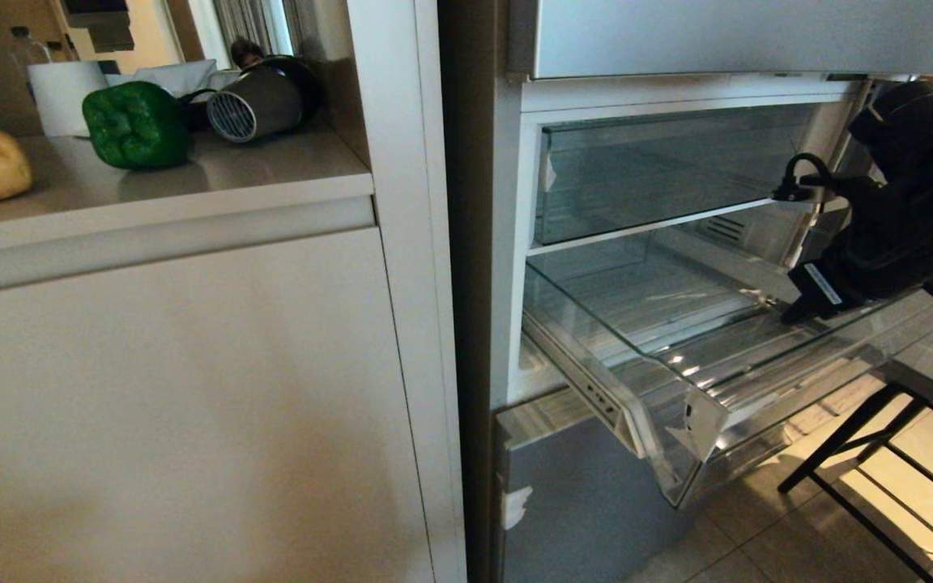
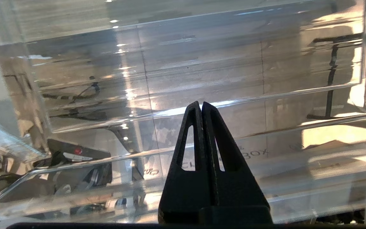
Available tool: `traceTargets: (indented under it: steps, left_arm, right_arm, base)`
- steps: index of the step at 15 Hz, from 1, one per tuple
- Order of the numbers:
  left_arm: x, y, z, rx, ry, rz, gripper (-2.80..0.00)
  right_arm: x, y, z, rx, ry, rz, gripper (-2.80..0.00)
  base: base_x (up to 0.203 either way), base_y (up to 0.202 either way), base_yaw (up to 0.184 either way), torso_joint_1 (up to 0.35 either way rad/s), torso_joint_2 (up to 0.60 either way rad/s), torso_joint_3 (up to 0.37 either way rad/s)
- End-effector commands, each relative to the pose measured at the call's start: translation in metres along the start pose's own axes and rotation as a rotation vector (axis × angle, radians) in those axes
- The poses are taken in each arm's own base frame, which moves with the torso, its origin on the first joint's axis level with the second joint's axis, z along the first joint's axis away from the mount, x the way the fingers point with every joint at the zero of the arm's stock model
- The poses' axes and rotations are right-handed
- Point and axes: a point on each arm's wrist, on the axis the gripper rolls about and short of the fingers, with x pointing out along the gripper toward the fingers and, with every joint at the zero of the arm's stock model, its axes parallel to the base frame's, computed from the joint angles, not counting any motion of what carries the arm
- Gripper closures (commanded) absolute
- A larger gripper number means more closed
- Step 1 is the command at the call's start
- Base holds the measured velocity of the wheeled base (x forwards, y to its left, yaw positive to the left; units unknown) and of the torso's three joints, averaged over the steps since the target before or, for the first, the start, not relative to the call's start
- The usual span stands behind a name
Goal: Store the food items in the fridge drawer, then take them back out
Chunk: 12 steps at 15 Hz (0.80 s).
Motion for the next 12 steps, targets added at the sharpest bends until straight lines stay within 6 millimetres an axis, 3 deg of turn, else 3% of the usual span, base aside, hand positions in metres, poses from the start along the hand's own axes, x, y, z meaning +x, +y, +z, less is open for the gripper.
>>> traceTargets:
  steps: [1, 12]
  left_arm:
    - [0.001, 0.0, -0.003, 0.0, 0.01, 0.0, 0.0]
    - [0.001, 0.0, -0.003, 0.0, 0.01, 0.0, 0.0]
  right_arm:
    - [0.006, -0.002, -0.001, 0.006, 0.026, 0.0, 0.0]
    - [-0.035, 0.005, -0.046, -0.019, 0.073, -0.004, 0.0]
  base:
    - [0.0, 0.0, 0.0, 0.0, 0.0, 0.0]
    - [0.0, 0.0, 0.0, 0.0, 0.0, 0.0]
